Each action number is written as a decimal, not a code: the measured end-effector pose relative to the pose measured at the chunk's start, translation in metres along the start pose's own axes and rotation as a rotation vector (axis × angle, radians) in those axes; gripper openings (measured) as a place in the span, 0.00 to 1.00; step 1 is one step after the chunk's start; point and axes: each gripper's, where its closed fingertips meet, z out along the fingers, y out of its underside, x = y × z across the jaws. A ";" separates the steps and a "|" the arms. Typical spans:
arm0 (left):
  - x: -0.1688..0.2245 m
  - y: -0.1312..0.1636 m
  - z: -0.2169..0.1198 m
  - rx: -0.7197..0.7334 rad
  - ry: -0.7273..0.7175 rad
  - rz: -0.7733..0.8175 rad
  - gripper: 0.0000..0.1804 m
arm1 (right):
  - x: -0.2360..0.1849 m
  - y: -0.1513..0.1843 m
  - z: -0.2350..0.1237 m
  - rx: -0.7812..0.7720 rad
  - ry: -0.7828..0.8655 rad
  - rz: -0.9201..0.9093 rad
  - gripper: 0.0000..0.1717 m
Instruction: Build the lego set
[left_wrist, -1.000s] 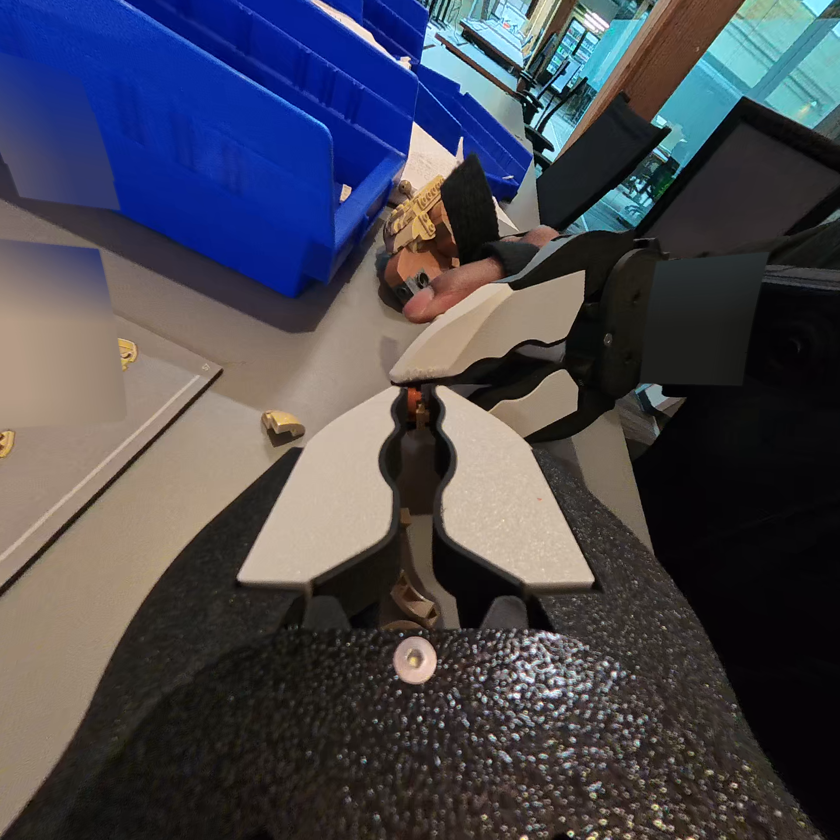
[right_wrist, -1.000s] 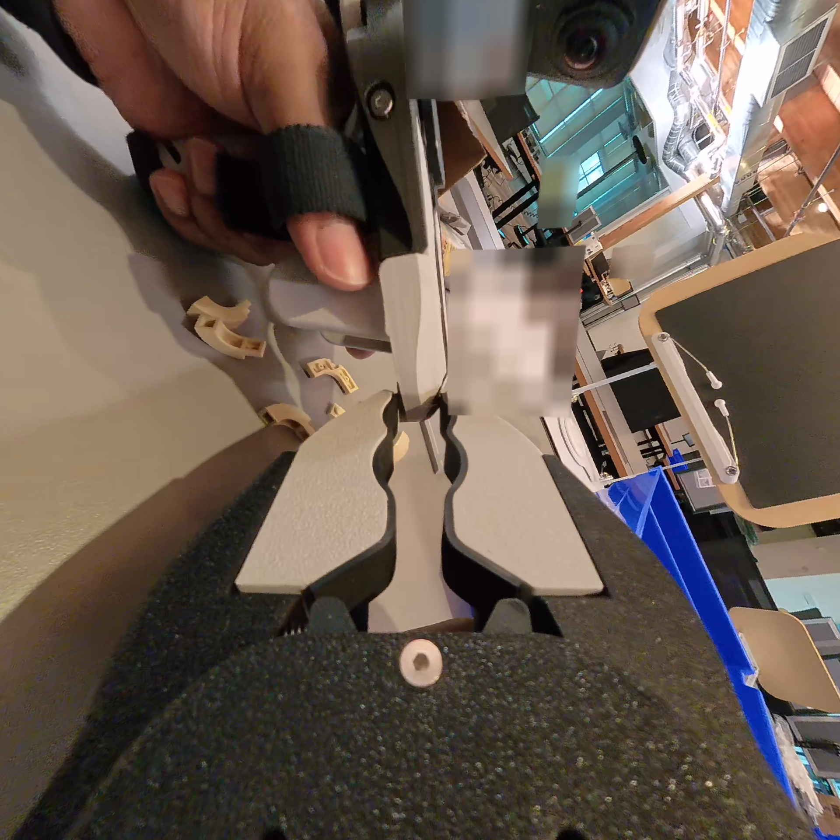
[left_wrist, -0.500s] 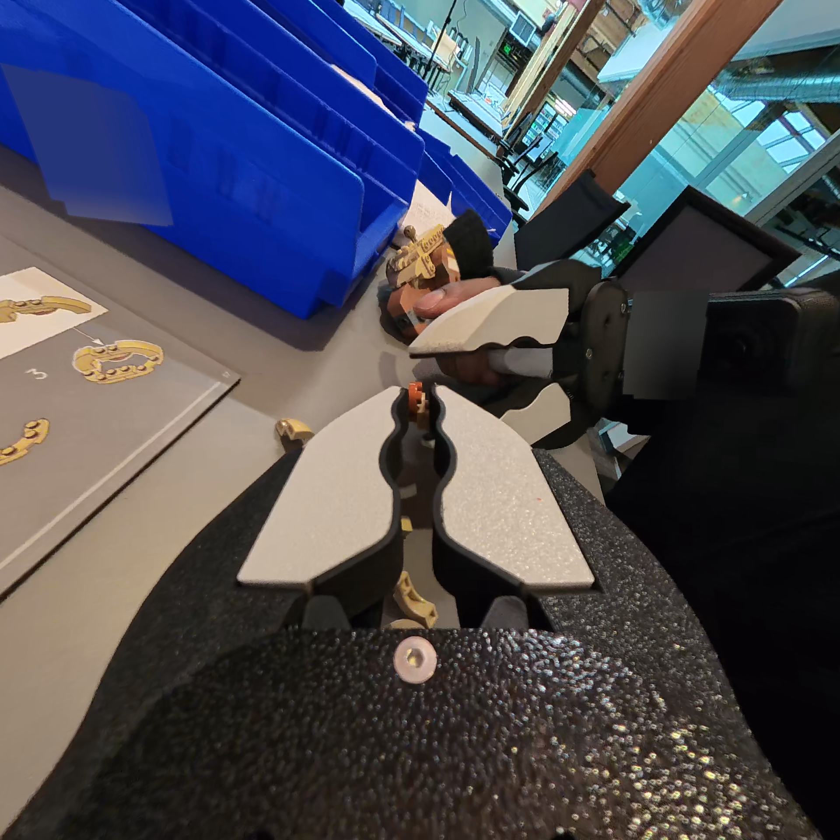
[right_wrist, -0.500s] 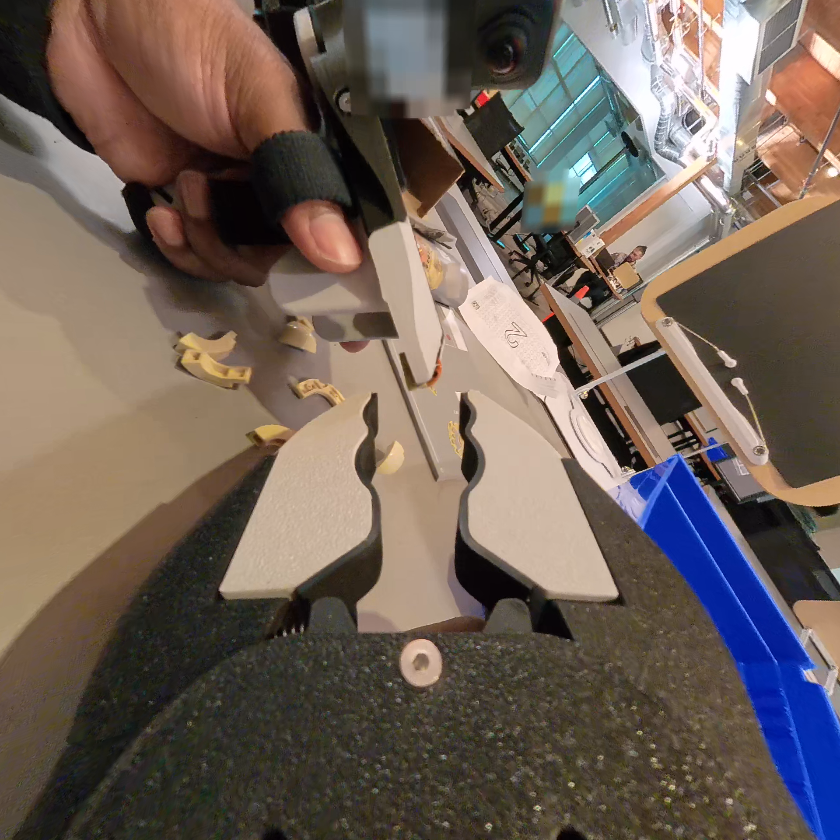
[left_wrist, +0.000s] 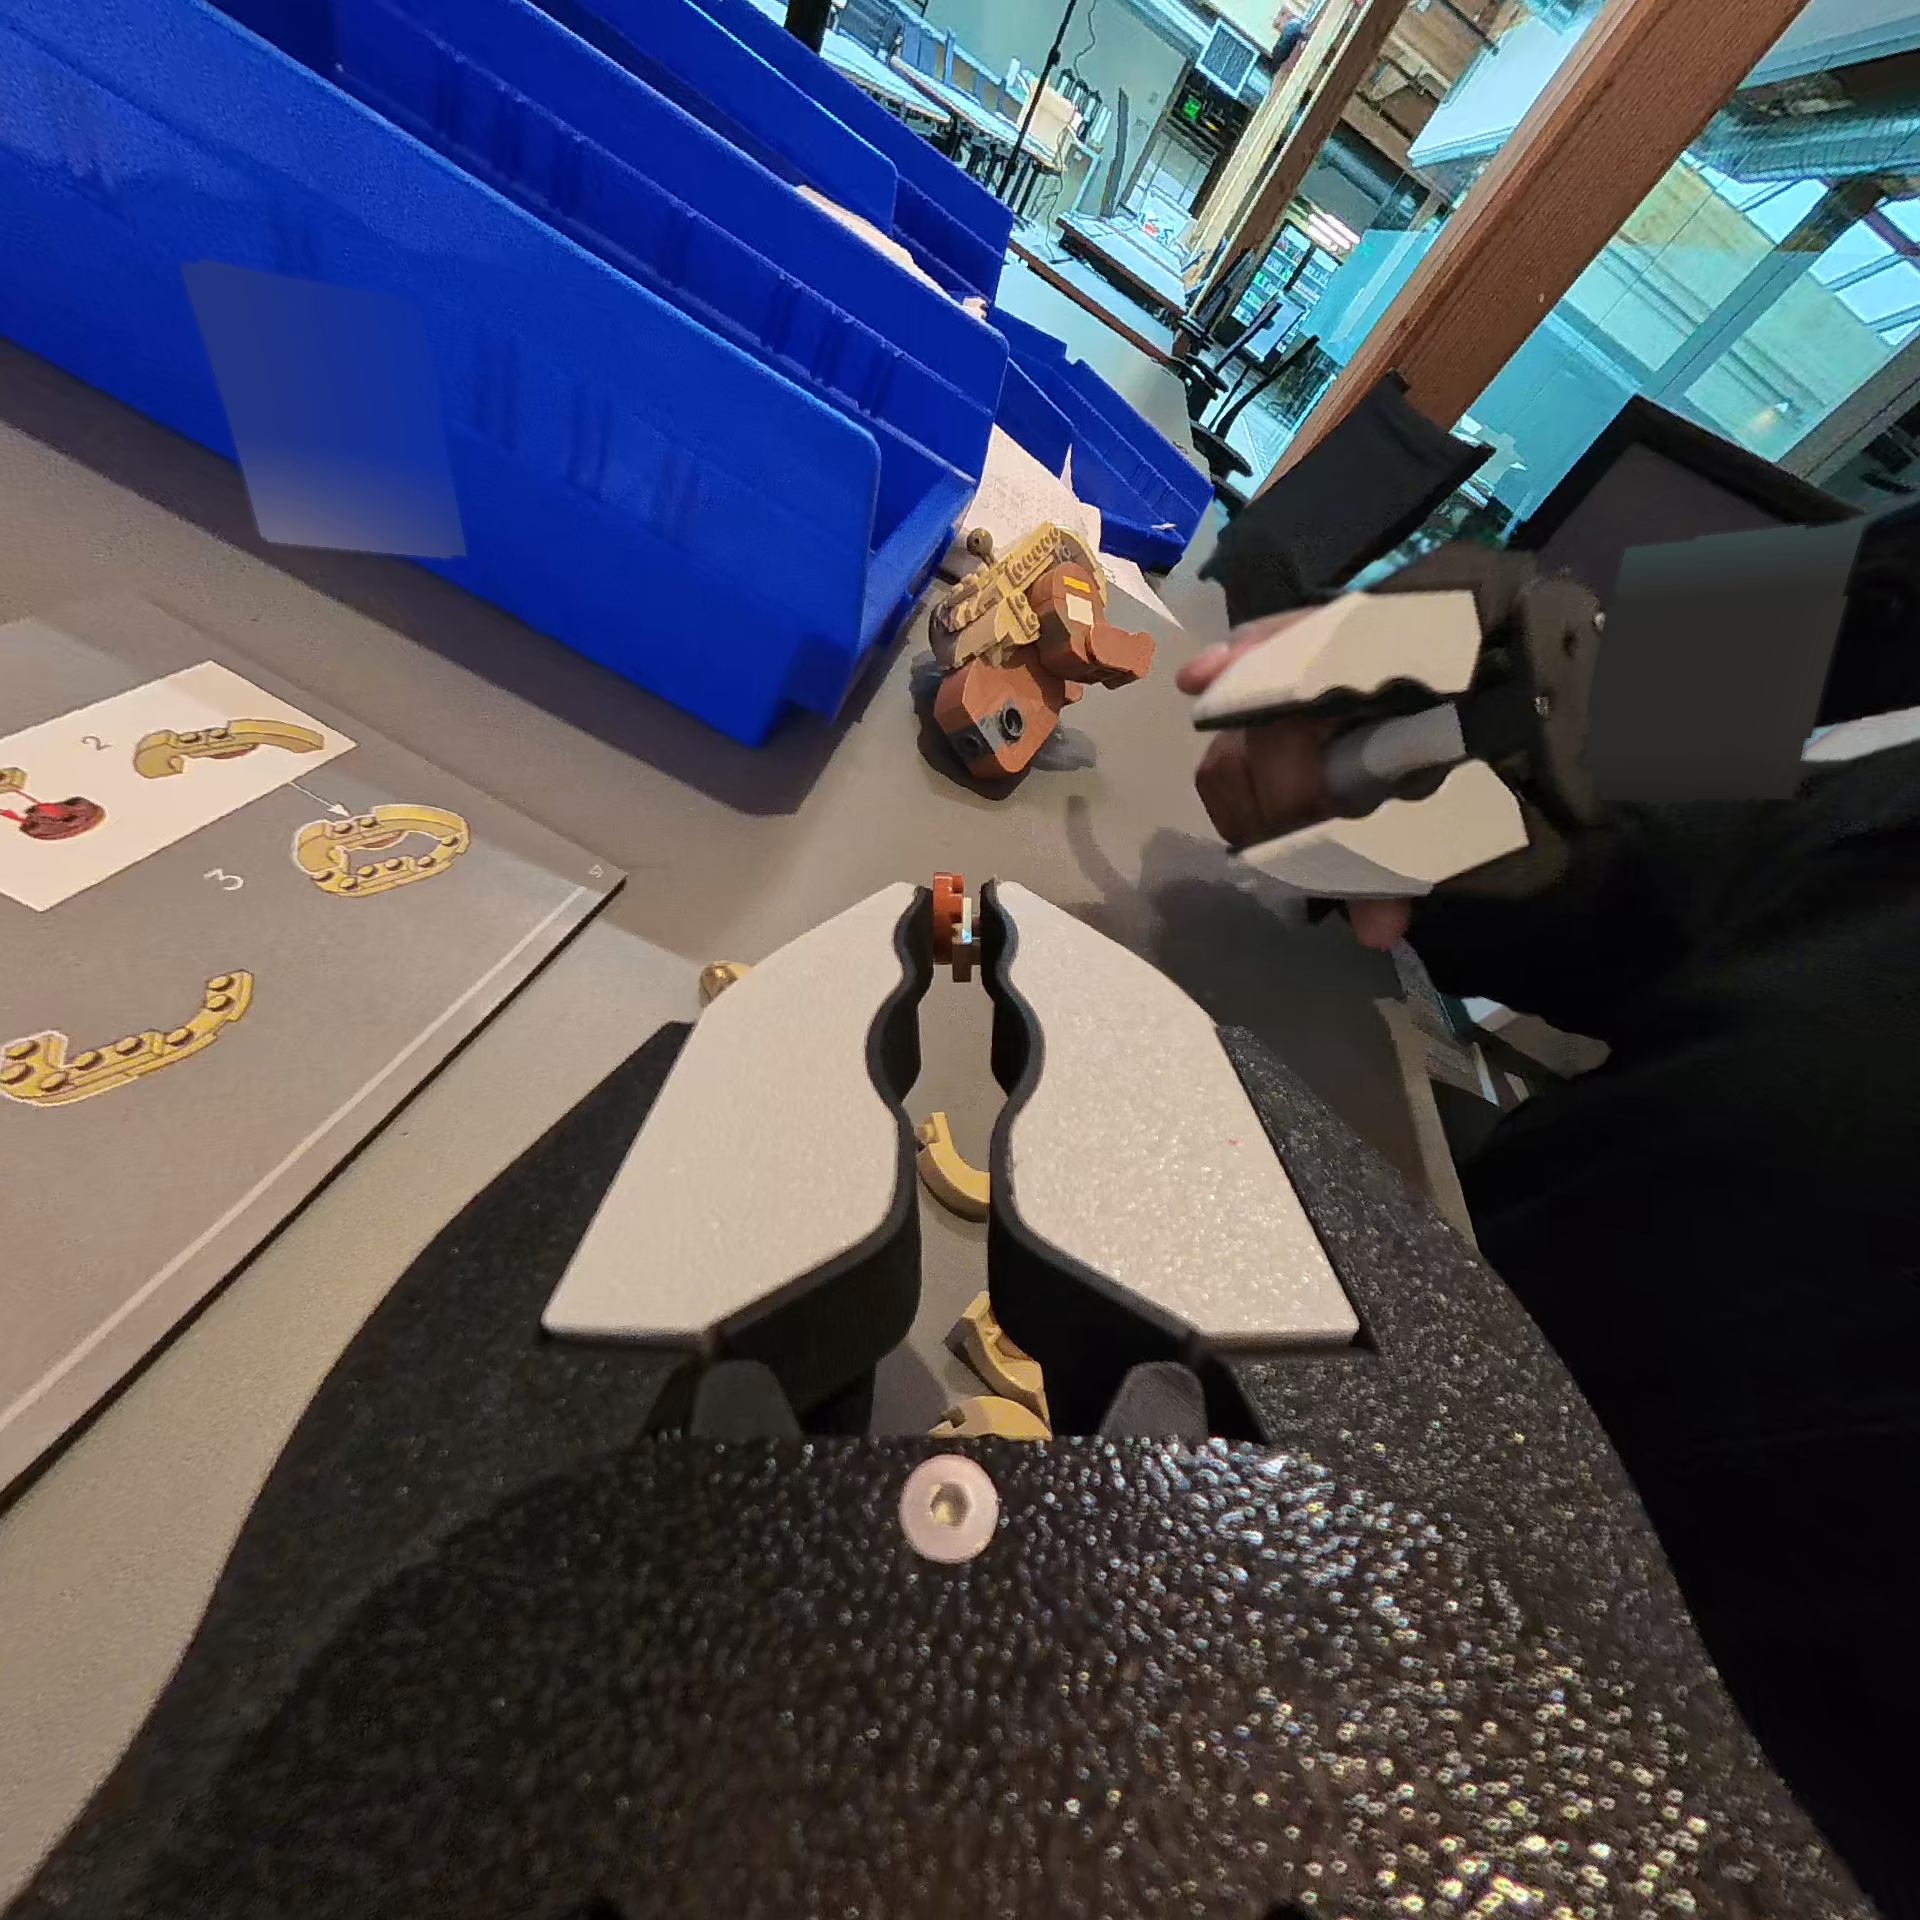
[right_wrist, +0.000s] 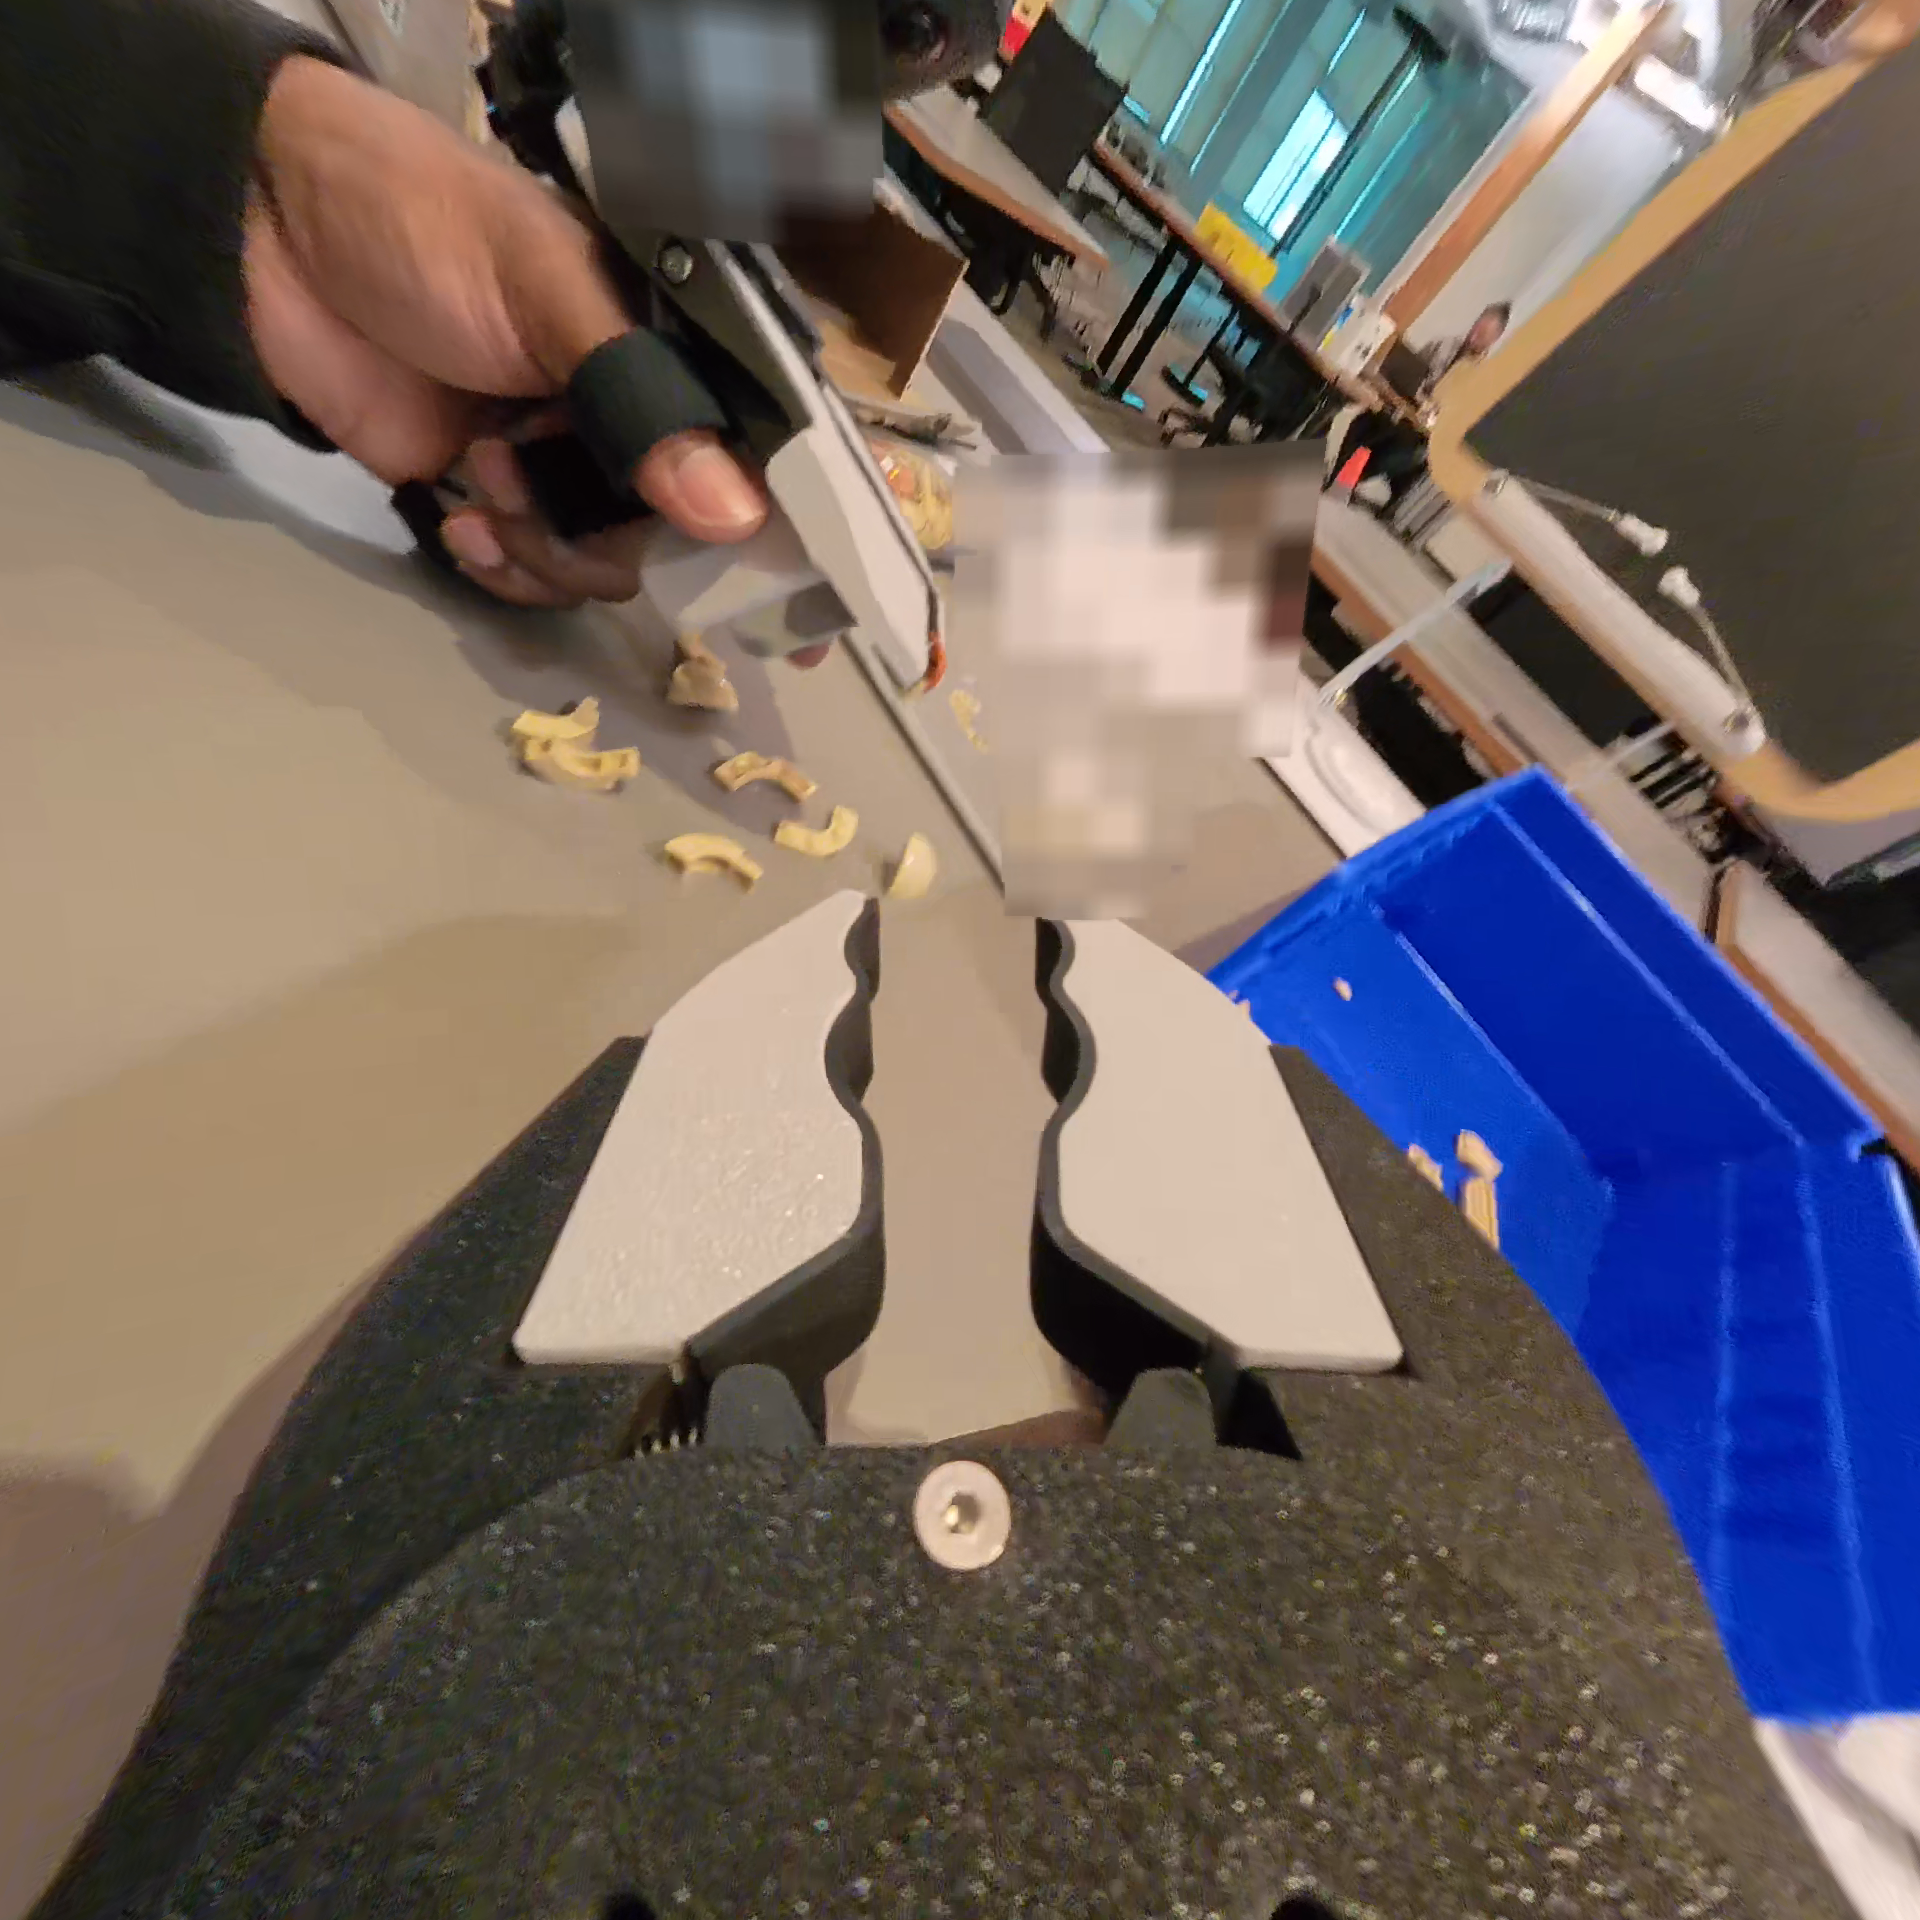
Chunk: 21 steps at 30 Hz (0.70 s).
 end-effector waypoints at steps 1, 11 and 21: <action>-0.001 0.000 0.000 0.000 -0.002 -0.004 0.04 | -0.004 0.004 -0.007 -0.017 -0.002 0.010 0.16; 0.006 0.002 0.003 -0.017 0.004 0.023 0.04 | -0.107 0.023 -0.057 -0.173 -0.445 -0.002 0.16; 0.011 0.011 0.003 -0.061 0.035 0.016 0.04 | -0.150 0.033 -0.067 -0.286 -0.667 0.038 0.18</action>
